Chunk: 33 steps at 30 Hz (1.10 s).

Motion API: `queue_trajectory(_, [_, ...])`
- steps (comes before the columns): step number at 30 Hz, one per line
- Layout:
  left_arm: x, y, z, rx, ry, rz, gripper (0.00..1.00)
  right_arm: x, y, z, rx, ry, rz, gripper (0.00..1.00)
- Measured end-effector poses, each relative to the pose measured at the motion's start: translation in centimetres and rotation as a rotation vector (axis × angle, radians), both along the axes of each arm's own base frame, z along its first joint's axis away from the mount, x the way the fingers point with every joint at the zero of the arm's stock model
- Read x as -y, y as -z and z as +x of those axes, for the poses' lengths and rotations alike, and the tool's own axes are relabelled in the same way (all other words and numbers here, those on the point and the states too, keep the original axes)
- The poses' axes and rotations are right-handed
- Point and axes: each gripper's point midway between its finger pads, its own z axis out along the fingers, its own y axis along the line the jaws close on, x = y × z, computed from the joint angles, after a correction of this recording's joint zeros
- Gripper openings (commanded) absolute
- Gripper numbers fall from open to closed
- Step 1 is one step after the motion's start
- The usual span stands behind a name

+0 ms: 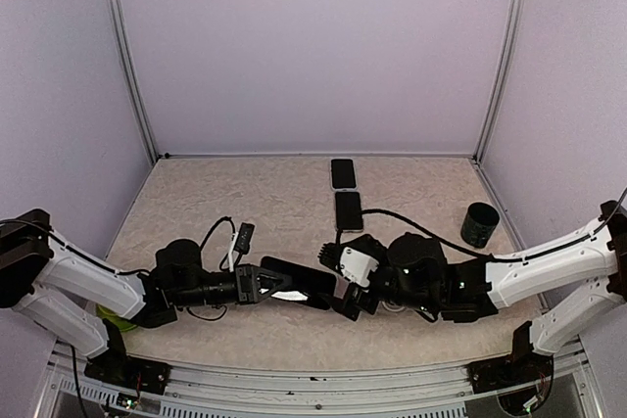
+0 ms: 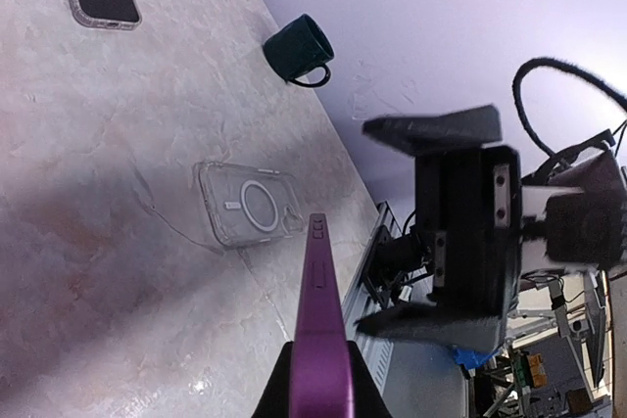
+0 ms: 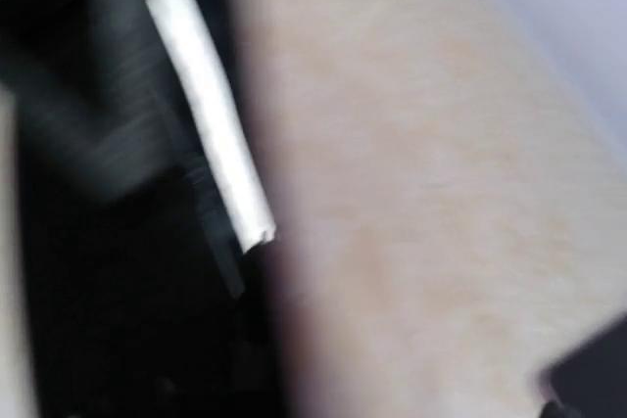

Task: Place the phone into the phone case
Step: Move the phone case to the center of the board.

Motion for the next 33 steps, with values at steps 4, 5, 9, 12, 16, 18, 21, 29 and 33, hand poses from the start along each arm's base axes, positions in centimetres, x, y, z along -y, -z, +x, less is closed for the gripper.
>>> queue_trajectory(4, [-0.2, 0.6, -0.3, -0.009, 0.002, 0.020, 0.00, 1.4, -3.1, 2.1, 0.008, 0.131, 0.108, 1.00])
queue_trajectory(5, [-0.2, 0.7, -0.4, -0.012, 0.003, 0.025, 0.00, 1.8, -3.3, 2.6, -0.002, 0.165, 0.127, 1.00])
queue_trajectory(9, [-0.2, 0.9, -0.6, -0.010, 0.005, 0.037, 0.00, 3.5, -3.4, 4.2, -0.051, 0.317, 0.182, 1.00])
queue_trajectory(12, [-0.1, 0.8, -0.8, 0.000, 0.005, 0.038, 0.00, 5.1, -3.8, 5.2, -0.091, 0.433, 0.233, 0.98])
queue_trajectory(16, [0.0, 0.8, -0.8, 0.005, 0.004, 0.042, 0.00, 7.9, -5.1, 6.4, -0.162, 0.572, 0.338, 0.94])
queue_trajectory(18, [0.1, 0.7, -0.8, 0.007, 0.002, 0.042, 0.00, 9.4, -5.6, 6.8, -0.199, 0.634, 0.394, 0.94])
queue_trajectory(21, [0.7, 0.4, -0.4, 0.012, -0.002, 0.040, 0.00, 11.4, -5.7, 7.0, -0.265, 0.723, 0.463, 0.91])
queue_trajectory(29, [2.7, 0.0, 1.1, 0.014, -0.019, 0.043, 0.00, 16.7, -2.2, 6.4, -0.495, 0.981, 0.543, 0.89])
queue_trajectory(33, [4.0, 0.0, 2.0, 0.012, -0.022, 0.048, 0.00, 18.1, -0.4, 5.4, -0.599, 1.070, 0.560, 0.90])
